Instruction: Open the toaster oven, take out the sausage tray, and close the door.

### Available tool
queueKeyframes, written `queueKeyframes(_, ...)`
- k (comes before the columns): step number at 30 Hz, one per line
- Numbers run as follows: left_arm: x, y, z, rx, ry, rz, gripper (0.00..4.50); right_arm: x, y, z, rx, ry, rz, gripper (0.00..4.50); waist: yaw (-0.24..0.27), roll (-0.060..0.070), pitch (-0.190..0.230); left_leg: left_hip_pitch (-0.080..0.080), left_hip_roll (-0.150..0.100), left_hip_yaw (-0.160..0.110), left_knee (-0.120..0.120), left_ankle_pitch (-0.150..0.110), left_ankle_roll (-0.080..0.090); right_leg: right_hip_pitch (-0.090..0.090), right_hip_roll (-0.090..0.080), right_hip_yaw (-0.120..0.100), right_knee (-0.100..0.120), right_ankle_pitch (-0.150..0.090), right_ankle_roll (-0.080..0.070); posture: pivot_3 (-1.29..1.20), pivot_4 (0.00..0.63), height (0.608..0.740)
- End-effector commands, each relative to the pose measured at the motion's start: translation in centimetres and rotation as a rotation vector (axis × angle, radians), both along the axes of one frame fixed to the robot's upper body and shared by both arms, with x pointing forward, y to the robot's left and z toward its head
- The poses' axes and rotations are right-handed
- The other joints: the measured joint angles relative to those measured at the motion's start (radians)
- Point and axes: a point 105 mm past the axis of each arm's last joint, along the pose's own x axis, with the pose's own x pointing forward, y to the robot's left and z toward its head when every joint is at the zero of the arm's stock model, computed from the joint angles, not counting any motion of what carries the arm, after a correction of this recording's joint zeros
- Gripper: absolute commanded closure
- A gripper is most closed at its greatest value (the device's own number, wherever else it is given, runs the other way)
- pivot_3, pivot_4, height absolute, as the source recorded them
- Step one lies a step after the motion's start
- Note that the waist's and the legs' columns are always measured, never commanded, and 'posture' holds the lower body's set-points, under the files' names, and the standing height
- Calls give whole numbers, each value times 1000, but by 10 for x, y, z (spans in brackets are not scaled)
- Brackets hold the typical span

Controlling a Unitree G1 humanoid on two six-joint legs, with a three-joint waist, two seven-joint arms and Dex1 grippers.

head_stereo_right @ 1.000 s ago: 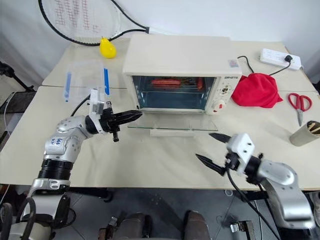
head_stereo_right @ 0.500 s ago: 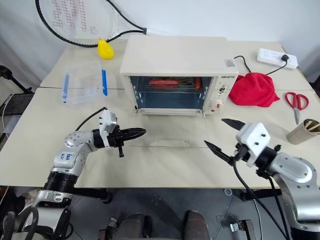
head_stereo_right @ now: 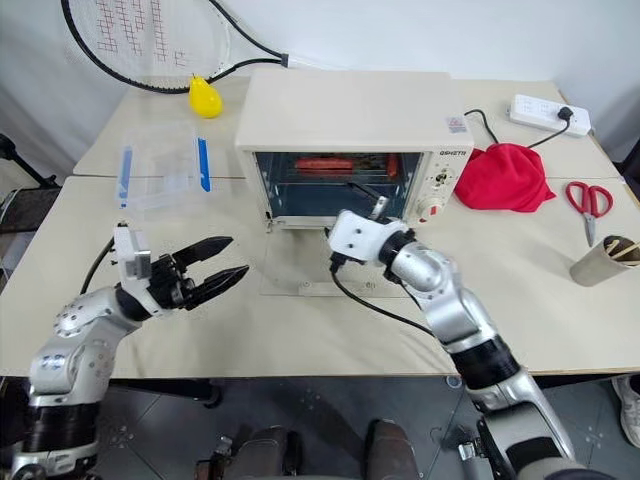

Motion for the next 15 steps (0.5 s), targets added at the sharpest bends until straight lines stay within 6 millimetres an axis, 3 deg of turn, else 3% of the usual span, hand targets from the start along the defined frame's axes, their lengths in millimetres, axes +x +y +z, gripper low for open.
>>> queueKeyframes(1, -8, 1, 14, 17, -59, 25, 17, 14, 4, 11, -47, -112, -45, 0, -6, 0, 0, 0, 0, 0, 0, 0, 0, 0, 0, 0, 0, 0, 0, 0, 150, 740)
queueKeyframes(9, -11, -6, 16, -4, -73, 26, 17, 46, 4, 4, -81, -94, -156, 0, -27, 0, 0, 0, 0, 0, -1, 0, 0, 0, 1, 0, 0, 0, 0, 0, 150, 740)
queueKeyframes(12, -10, -7, 15, -3, -72, 21, 0, 54, 3, 6, -83, -112, -191, 595, -36, 0, 0, 0, 1, 0, -2, 0, -1, 0, 1, 0, 0, 0, 0, 0, 150, 740)
queueKeyframes(15, -9, -9, 16, -3, -72, 12, 0, 58, 5, 11, -82, -136, -201, 1594, -40, 0, 0, 0, 1, -1, -2, 0, -1, 0, 1, 0, 0, 0, 0, 0, 150, 740)
